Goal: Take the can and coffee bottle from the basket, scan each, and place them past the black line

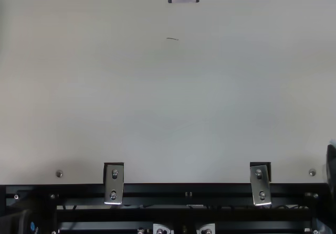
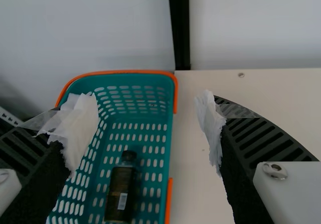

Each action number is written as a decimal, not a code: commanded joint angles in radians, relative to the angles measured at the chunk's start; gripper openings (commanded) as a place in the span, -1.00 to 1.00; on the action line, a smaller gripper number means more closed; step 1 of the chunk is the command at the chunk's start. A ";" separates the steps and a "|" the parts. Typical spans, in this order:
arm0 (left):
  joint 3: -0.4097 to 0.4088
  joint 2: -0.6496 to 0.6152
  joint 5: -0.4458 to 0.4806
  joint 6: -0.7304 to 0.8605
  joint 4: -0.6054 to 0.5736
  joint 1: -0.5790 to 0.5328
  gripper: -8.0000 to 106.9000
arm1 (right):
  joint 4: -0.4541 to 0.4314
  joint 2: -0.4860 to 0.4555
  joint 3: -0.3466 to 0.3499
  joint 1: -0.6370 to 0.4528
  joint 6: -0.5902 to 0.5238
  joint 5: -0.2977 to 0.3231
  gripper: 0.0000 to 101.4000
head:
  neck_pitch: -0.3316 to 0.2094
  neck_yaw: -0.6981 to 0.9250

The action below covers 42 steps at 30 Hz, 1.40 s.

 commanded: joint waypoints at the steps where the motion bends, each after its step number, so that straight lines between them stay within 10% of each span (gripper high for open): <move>1: -0.080 0.081 0.046 0.076 -0.020 0.060 0.71 | 0.000 0.000 0.000 0.000 0.000 0.000 1.00 | -0.024 0.015; 22: -0.545 0.605 0.406 0.260 -0.043 0.241 0.71 | 0.000 0.000 0.000 0.000 0.000 0.000 1.00 | -0.024 0.015; 42: -0.629 0.888 0.487 0.239 0.001 0.272 0.71 | 0.000 0.000 0.000 0.000 0.000 0.000 1.00 | -0.024 0.015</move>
